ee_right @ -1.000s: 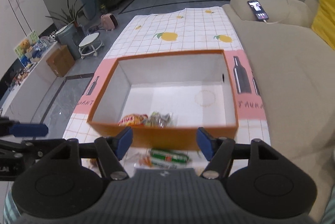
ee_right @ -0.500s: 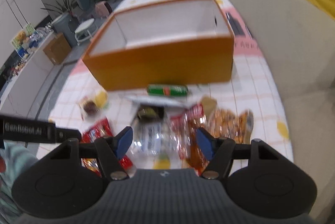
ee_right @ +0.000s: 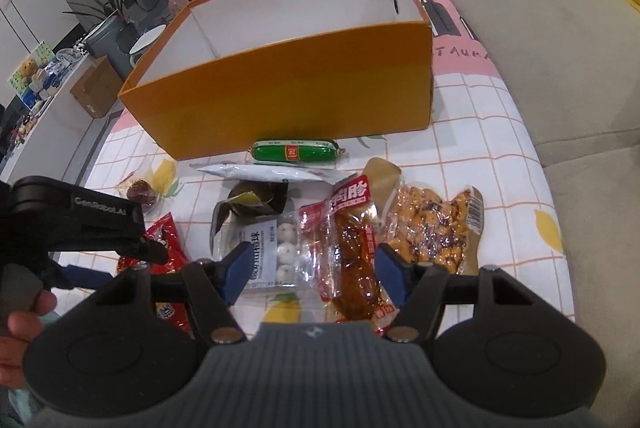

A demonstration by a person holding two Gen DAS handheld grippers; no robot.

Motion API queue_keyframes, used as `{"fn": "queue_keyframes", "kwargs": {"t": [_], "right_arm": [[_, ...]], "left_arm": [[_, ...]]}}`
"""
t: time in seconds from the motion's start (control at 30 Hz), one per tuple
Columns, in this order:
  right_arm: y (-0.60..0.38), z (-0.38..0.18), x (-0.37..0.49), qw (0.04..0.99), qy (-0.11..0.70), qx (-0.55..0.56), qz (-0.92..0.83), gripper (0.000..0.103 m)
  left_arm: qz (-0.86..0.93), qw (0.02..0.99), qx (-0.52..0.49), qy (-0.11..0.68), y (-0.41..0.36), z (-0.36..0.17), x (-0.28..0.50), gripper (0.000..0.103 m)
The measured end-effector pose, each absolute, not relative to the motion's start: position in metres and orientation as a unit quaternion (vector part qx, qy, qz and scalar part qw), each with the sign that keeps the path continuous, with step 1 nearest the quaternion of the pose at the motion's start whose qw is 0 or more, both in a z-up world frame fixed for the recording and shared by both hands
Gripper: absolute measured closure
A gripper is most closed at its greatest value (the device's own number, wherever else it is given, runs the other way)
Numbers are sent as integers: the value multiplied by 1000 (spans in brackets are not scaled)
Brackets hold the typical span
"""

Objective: Organize snacks
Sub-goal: 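Grasp the red chip bag with the left gripper while the right grasps the nut bag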

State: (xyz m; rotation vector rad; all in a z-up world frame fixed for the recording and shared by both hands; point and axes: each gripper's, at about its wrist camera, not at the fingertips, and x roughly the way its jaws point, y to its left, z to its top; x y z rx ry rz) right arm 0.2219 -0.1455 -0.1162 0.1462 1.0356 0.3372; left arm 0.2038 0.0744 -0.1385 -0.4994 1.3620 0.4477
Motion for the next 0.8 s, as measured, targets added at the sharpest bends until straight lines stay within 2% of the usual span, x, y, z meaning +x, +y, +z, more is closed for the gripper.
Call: {"fn": "queue_keyframes", "kwargs": {"t": [0.1, 0.23, 0.33, 0.4, 0.47, 0.53, 0.7, 0.8], "right_arm": [[-147, -124, 227, 851, 497, 69, 158, 38], [-147, -131, 232, 847, 503, 71, 158, 41], [-144, -137, 235, 843, 510, 66, 158, 55], [-142, -140, 236, 840, 515, 64, 159, 70], [-143, -144, 236, 836, 522, 66, 156, 91], [-144, -146, 235, 834, 525, 71, 152, 102], [-150, -144, 234, 845, 520, 45, 115, 103], [-160, -144, 237, 845, 523, 52, 100, 103]], "left_arm": [[214, 724, -225, 616, 73, -144, 205, 14], [216, 722, -213, 621, 69, -149, 210, 13], [200, 726, -189, 630, 63, -153, 211, 16], [183, 736, -170, 629, 58, -152, 211, 24], [158, 748, -156, 626, 54, -149, 210, 29], [124, 757, -150, 624, 47, -146, 209, 30], [59, 773, -105, 623, 25, -140, 206, 32], [49, 773, -81, 627, 17, -138, 206, 26]]}}
